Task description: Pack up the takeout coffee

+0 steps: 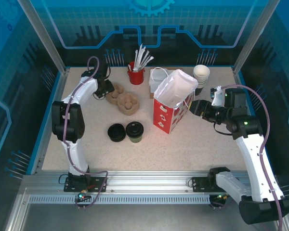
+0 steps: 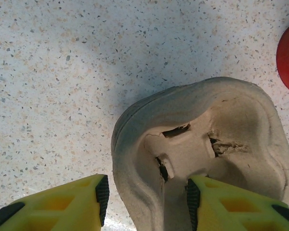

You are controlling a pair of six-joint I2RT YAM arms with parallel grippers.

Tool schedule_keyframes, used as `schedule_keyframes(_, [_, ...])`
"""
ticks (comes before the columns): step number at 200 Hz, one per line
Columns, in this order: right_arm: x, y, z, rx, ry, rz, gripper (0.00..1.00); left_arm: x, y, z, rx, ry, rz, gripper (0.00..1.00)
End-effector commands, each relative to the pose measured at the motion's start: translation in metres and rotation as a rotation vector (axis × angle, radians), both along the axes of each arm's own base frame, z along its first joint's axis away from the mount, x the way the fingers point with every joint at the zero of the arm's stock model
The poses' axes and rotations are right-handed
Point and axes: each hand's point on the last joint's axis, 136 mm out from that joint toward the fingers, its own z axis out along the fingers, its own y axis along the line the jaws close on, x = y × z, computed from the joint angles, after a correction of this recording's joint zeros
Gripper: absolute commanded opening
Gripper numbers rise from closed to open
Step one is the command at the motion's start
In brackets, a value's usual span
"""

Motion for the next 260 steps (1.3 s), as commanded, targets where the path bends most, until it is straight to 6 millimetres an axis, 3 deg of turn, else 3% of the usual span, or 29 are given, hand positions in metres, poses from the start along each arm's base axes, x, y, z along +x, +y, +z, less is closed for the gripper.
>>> schedule_keyframes(1, [0.002,-0.002,0.000,0.003,-0.013,0.005,0.59,0.001,0.006,0.000,0.036,0.023,-0.016,0.48])
schedule_keyframes(68, [0.005,-0.001,-0.003,0.008,-0.003,0.008,0.59,0.004,0.007,-0.007,0.044,0.031,-0.021,0.43])
schedule_keyframes(138, [0.004,-0.002,-0.007,0.014,0.006,0.006,0.59,0.005,0.006,-0.003,0.046,0.021,-0.034,0.26])
schedule_keyframes(260, [0.001,-0.005,-0.006,0.013,0.000,-0.001,0.59,0.003,-0.004,0.031,-0.027,-0.077,-0.021,0.13])
